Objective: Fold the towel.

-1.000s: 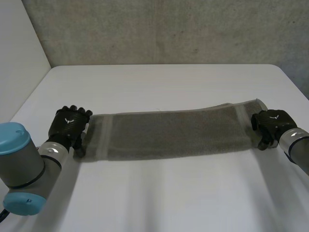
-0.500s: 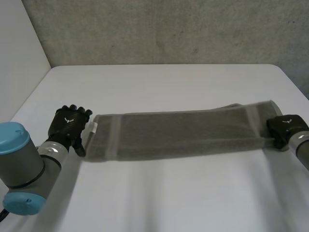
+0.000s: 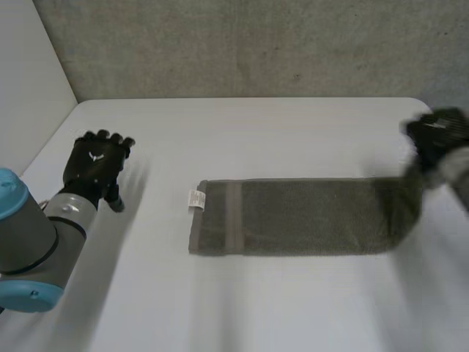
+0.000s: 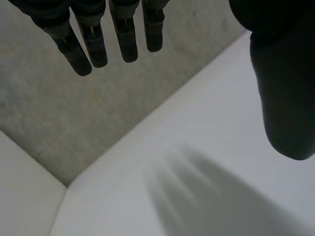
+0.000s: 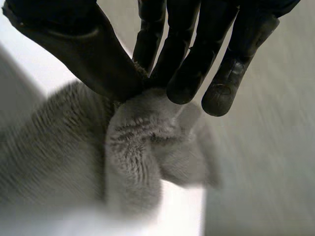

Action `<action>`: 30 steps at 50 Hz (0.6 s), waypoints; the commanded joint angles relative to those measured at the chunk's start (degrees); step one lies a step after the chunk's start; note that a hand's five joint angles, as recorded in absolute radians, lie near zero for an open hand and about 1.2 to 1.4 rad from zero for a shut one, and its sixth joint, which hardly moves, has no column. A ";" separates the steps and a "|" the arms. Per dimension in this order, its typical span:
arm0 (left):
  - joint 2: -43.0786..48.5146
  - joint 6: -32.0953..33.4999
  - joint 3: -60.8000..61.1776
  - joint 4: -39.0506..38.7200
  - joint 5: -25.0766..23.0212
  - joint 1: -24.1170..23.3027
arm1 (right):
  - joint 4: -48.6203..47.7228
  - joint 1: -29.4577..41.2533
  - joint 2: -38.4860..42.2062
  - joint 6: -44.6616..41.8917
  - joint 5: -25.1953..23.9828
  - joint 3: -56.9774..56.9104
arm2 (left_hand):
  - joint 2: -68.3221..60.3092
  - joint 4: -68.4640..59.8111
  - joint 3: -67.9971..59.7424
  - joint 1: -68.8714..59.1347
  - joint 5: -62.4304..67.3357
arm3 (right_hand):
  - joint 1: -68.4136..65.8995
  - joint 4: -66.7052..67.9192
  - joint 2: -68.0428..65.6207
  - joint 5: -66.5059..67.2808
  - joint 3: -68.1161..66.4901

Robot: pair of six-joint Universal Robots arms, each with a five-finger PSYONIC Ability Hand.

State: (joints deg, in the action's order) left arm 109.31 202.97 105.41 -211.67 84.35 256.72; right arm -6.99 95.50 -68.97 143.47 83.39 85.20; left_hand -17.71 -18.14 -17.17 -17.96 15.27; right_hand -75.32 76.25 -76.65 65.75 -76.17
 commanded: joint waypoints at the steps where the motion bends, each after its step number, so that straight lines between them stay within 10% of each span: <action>1: -3.57 -3.02 -1.97 0.21 0.37 -2.89 | 0.13 24.91 3.93 2.42 3.71 -7.51 | 4.81 5.24 4.26 5.06 -12.37 | -4.68 3.75 -3.35 4.25 -3.83; 8: -5.33 -3.54 -3.37 0.12 0.64 -6.14 | 1.27 41.43 14.83 1.99 4.59 -13.92 | 4.64 5.07 4.09 4.89 -12.20 | -4.68 3.75 -3.35 4.25 -3.83; 10: -5.07 -3.46 -3.63 0.12 0.81 -7.45 | 2.42 42.84 17.73 1.46 4.59 -14.80 | 4.64 5.07 4.09 4.89 -12.20 | 8.38 -9.31 9.71 -8.81 9.23; 11: -4.72 -3.46 -3.64 0.12 0.90 -8.42 | 4.09 43.01 20.01 1.28 4.76 -15.59 | 4.64 5.07 4.09 4.89 -12.20 | 49.25 -50.18 50.58 -49.68 50.11; 13: -4.46 -3.46 -3.64 0.12 0.90 -9.13 | 5.04 42.49 20.97 1.46 5.28 -16.29 | 4.64 5.07 4.09 4.89 -12.20 | 65.32 -66.25 66.65 -65.75 66.17; 30: 1.86 -5.30 -4.86 -0.41 0.46 -16.86 | 2.08 23.87 2.80 10.51 -1.03 5.91 | 3.47 3.90 2.92 3.72 -11.03 | 65.32 -66.25 66.65 -65.75 66.17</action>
State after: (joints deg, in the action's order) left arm 108.26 198.59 101.57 -211.66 85.20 242.91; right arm -2.25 125.25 -60.97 150.86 85.87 81.47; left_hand -17.71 -18.14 -17.15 -17.96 15.28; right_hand -13.04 14.54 -14.10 3.41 -13.83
